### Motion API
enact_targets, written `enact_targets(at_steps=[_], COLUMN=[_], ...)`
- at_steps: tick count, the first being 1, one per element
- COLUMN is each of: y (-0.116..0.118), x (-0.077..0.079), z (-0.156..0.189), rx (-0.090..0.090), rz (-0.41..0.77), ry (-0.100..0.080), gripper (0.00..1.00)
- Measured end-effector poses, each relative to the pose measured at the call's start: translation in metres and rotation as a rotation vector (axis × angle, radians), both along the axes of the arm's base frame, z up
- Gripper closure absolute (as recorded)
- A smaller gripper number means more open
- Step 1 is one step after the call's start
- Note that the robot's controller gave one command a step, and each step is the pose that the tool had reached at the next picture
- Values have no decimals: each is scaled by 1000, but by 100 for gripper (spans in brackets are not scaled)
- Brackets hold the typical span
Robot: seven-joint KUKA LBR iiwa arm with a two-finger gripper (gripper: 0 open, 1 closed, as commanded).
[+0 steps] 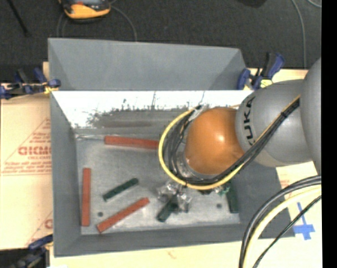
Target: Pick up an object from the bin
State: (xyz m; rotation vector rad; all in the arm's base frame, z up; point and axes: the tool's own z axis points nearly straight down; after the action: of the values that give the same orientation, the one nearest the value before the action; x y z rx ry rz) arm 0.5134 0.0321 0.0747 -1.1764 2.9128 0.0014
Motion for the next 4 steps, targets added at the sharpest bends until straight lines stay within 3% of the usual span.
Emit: enact_targets(at_steps=[4], y=[-1], x=[2], z=[45], rx=[-1], rz=[-6], ry=[-5], gripper=[100])
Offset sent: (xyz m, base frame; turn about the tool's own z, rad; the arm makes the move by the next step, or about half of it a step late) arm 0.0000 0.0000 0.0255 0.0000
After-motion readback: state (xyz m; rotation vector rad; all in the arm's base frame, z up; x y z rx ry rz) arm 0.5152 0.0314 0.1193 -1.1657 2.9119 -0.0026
